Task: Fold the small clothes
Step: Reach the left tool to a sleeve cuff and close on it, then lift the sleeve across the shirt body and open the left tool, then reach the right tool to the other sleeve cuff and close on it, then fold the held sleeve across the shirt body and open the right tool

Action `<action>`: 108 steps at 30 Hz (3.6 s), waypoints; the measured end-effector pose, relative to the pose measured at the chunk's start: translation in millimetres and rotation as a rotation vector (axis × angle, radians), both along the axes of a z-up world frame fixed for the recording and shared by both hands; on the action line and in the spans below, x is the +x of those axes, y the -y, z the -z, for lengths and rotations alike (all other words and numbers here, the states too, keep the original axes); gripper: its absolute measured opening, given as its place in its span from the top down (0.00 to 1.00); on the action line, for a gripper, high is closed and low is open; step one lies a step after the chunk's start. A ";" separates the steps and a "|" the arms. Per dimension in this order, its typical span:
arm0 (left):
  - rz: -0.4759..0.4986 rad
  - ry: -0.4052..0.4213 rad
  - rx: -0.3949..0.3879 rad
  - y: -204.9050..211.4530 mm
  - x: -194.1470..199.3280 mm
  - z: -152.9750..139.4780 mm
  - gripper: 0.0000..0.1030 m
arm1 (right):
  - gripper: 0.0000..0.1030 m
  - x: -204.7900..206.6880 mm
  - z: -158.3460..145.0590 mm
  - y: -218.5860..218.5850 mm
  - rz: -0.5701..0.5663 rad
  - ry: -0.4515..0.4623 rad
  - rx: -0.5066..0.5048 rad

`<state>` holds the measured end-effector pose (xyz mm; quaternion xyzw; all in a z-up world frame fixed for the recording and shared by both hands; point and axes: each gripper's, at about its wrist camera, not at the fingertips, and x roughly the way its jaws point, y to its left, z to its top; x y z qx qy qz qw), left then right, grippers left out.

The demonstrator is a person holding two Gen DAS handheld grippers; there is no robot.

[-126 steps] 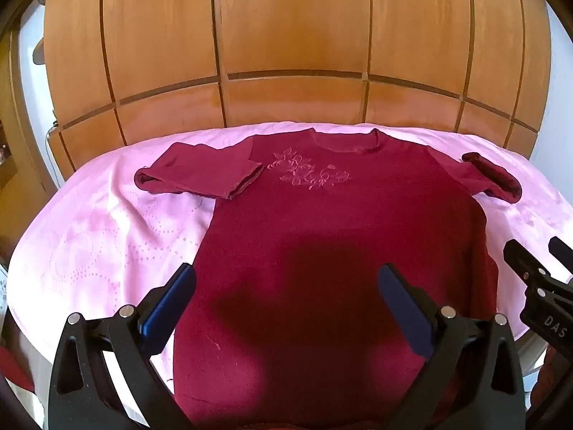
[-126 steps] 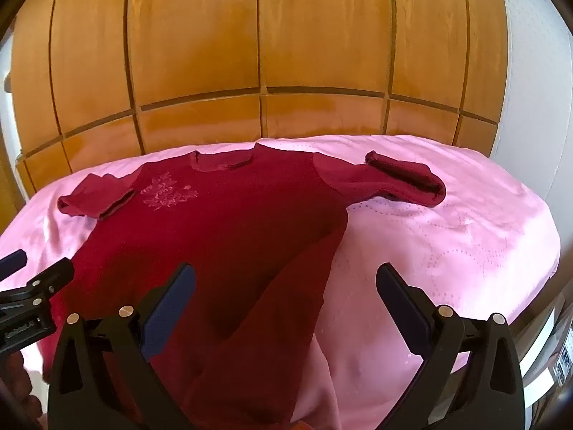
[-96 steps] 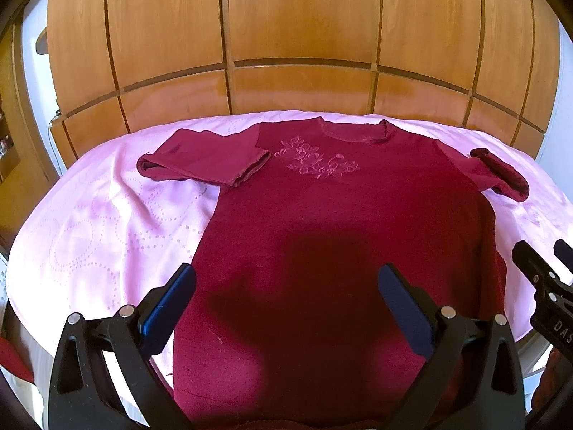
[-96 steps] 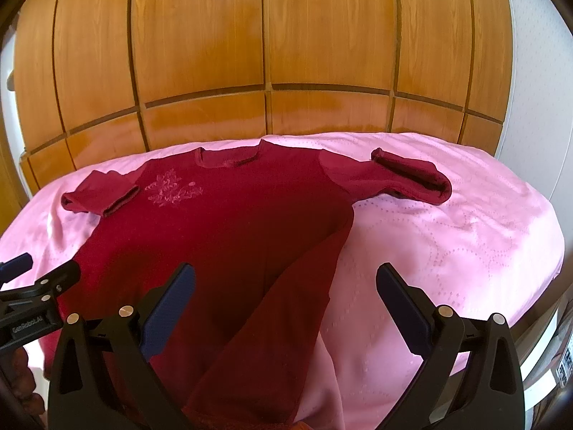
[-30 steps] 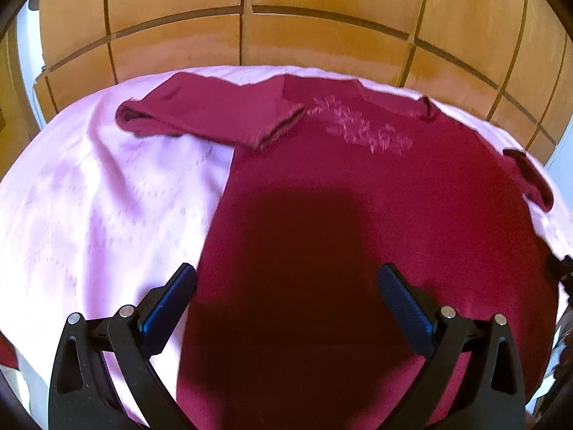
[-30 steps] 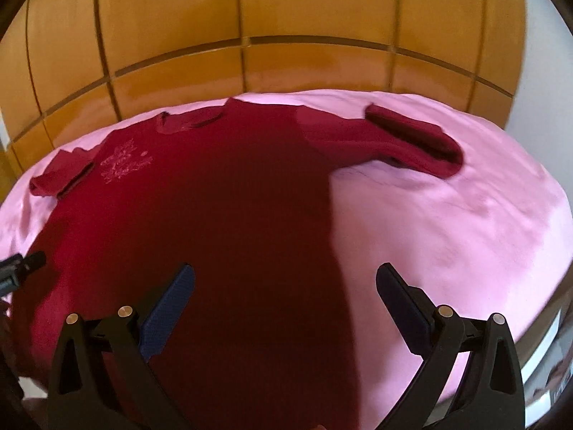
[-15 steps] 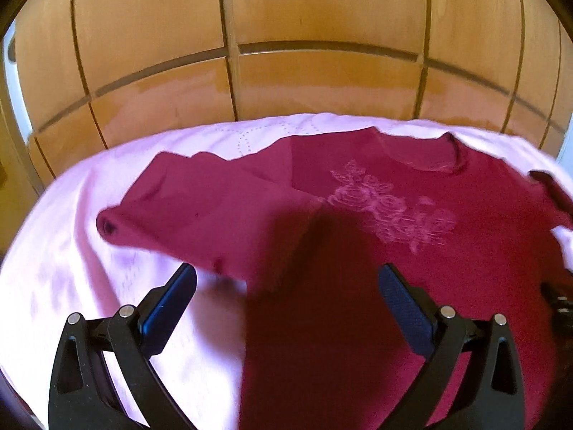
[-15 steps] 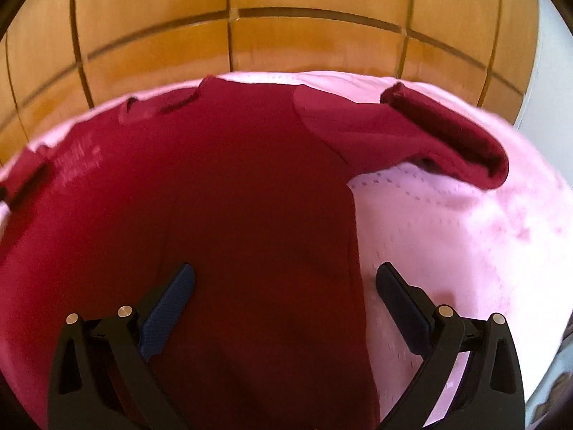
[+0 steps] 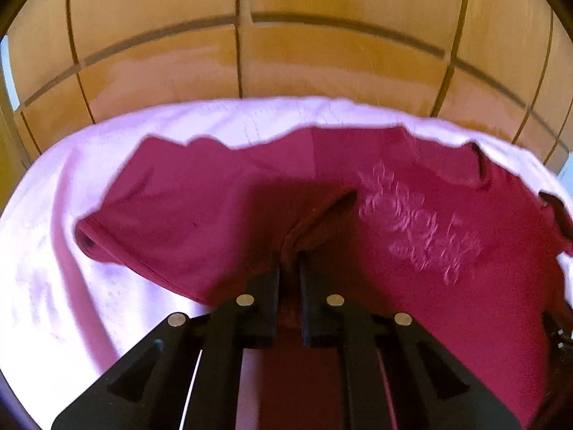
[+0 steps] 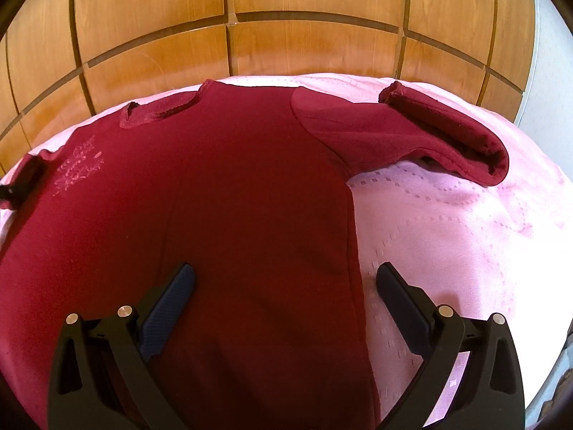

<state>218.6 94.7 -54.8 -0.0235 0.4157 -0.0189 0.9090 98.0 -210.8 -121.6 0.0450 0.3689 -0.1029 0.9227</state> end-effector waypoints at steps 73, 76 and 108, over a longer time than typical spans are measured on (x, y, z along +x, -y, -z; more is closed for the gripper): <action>-0.224 -0.003 0.047 -8.0 -2.7 35.8 0.02 | 0.06 0.8 -47.9 55.1 0.118 0.124 -0.057; -0.225 0.001 0.052 -5.3 -6.9 37.1 0.02 | 0.09 23.0 -61.8 71.2 0.143 0.115 -0.204; -0.237 0.069 0.138 6.1 -11.8 40.8 0.02 | 0.86 105.3 -93.8 122.9 0.179 0.124 0.045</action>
